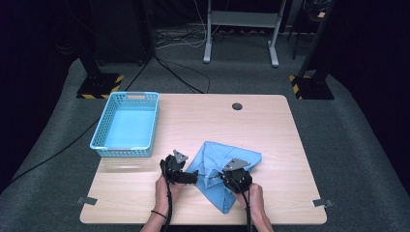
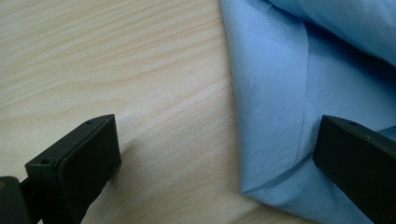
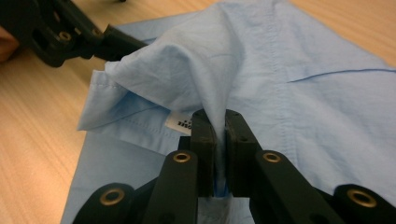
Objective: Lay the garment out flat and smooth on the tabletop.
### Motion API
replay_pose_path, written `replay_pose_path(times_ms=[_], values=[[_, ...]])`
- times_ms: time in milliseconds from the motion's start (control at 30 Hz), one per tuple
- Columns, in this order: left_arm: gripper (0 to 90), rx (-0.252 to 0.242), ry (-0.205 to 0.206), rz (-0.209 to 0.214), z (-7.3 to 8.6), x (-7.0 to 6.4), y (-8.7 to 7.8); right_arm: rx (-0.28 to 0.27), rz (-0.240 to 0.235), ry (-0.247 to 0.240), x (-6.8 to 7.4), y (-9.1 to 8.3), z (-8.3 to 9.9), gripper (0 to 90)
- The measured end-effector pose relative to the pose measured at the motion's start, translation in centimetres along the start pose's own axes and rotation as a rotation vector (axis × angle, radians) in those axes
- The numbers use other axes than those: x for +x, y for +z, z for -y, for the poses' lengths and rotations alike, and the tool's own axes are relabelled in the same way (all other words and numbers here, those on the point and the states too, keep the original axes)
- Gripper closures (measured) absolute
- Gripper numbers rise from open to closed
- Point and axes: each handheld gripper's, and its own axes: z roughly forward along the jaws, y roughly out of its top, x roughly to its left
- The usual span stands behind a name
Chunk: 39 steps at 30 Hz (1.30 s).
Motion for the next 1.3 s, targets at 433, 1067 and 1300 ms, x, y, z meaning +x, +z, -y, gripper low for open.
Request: replay_pose_path(times_ms=[433,1067,1300], values=[[0.2,0.0,0.0,0.0,0.0,0.0,0.0,-0.046,0.093,0.001,-3.3,-1.9,-2.7,84.0],[0.2,0.0,0.001,0.0,0.0,0.0,0.0,-0.024,0.189,0.004,-8.2,-2.4,-6.2,83.8],[0.3,-0.001,0.001,0.001,0.0,0.0,0.0,-0.024,0.207,-0.001,-9.1,-2.3,-7.3,83.3]])
